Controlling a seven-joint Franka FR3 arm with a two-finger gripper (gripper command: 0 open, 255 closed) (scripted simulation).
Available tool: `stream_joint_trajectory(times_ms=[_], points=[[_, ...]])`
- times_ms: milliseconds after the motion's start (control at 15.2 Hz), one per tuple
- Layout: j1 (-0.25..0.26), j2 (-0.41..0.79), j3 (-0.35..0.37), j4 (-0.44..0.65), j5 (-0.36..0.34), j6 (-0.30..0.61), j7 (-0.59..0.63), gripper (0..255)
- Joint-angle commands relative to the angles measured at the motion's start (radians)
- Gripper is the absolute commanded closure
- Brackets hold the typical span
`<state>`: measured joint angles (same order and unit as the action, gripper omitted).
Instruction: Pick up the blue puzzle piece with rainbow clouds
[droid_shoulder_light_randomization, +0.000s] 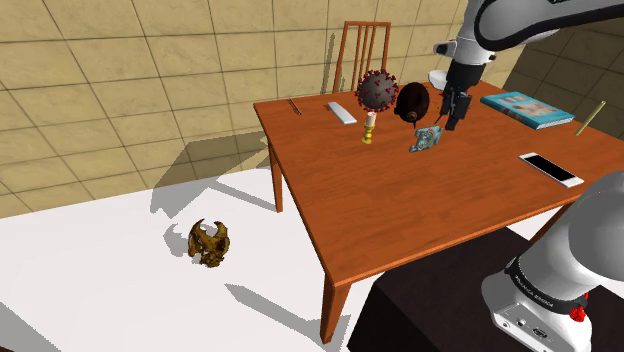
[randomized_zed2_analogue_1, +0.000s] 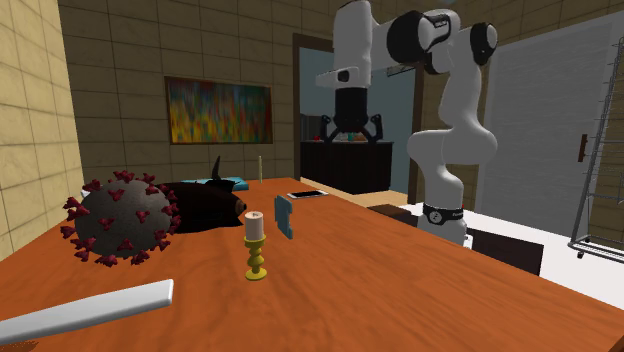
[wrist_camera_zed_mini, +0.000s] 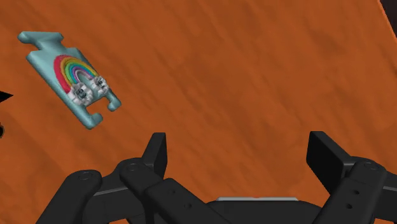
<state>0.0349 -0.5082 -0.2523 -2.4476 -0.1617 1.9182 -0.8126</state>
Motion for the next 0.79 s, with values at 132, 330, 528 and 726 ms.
stream_joint_trajectory(times_ms=[132,330,528,726], points=[[0.011,0.128,-0.078,0.036,-0.028,0.095,-0.178,0],[0.023,0.240,-0.129,0.079,-0.027,0.165,-0.310,0],[0.032,0.361,-0.169,0.136,-0.005,0.229,-0.446,0],[0.034,0.488,-0.195,0.205,0.035,0.285,-0.585,0]])
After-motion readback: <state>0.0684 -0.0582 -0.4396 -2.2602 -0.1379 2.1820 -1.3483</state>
